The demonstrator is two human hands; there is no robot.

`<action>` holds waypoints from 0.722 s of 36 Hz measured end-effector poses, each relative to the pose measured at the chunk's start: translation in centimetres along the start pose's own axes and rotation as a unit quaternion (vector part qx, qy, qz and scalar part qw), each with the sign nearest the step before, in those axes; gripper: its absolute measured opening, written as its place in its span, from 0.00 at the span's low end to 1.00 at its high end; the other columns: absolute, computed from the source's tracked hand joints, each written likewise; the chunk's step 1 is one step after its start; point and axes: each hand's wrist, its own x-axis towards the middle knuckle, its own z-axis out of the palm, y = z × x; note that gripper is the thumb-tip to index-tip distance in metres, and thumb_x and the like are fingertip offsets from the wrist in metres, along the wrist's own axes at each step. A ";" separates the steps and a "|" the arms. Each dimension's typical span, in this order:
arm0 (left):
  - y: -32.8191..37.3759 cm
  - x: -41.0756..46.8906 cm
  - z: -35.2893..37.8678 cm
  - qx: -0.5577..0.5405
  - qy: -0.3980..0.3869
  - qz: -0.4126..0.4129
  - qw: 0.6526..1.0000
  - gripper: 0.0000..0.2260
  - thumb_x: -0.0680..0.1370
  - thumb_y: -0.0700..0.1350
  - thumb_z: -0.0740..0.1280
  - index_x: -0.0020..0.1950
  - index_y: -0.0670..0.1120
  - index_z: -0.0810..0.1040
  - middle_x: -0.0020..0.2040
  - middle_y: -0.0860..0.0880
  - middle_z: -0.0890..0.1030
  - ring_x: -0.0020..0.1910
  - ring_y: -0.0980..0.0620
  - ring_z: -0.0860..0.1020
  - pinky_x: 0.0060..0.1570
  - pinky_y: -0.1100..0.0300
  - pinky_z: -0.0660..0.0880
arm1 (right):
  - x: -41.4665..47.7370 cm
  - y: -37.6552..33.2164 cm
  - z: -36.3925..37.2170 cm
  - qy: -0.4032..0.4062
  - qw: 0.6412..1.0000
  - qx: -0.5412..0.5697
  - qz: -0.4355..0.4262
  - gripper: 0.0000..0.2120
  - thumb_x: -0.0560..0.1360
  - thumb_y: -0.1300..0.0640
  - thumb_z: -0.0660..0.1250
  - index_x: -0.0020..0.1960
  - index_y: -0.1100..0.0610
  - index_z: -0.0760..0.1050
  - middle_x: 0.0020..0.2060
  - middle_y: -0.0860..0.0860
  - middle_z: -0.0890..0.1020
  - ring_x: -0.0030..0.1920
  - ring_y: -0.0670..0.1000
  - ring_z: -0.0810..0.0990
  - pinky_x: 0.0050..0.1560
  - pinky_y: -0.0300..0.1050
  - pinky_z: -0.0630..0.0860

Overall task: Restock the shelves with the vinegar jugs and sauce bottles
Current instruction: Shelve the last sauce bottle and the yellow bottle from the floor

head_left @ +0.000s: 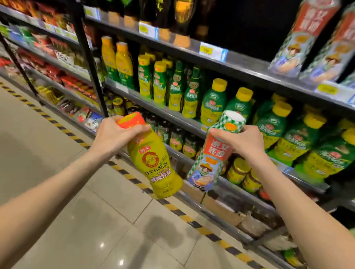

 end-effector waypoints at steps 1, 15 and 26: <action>1.3 0.1 0.0 -0.001 0.001 0.012 1.000 0.22 0.62 0.59 0.77 0.47 0.46 0.80 0.41 0.51 0.82 0.42 0.51 0.81 0.41 0.57 0.76 | -0.2 -1.1 -1.2 0.009 1.000 0.002 -0.010 0.42 0.44 0.26 0.72 0.48 0.54 0.81 0.45 0.50 0.85 0.45 0.49 0.83 0.47 0.52 0.82; 14.4 3.4 4.1 0.003 -0.022 0.139 0.990 0.21 0.61 0.63 0.76 0.42 0.48 0.81 0.40 0.50 0.84 0.43 0.50 0.82 0.49 0.48 0.79 | 1.7 -12.4 -13.1 0.103 0.983 0.013 -0.151 0.29 0.55 0.35 0.77 0.44 0.57 0.82 0.38 0.46 0.84 0.39 0.46 0.83 0.45 0.52 0.82; 19.5 8.2 7.6 -0.015 -0.006 0.190 0.982 0.30 0.56 0.70 0.70 0.41 0.44 0.82 0.37 0.49 0.85 0.41 0.50 0.83 0.49 0.45 0.79 | 5.8 -17.5 -17.3 0.150 0.953 0.045 -0.258 0.21 0.54 0.37 0.78 0.37 0.52 0.83 0.35 0.45 0.85 0.40 0.43 0.84 0.47 0.51 0.82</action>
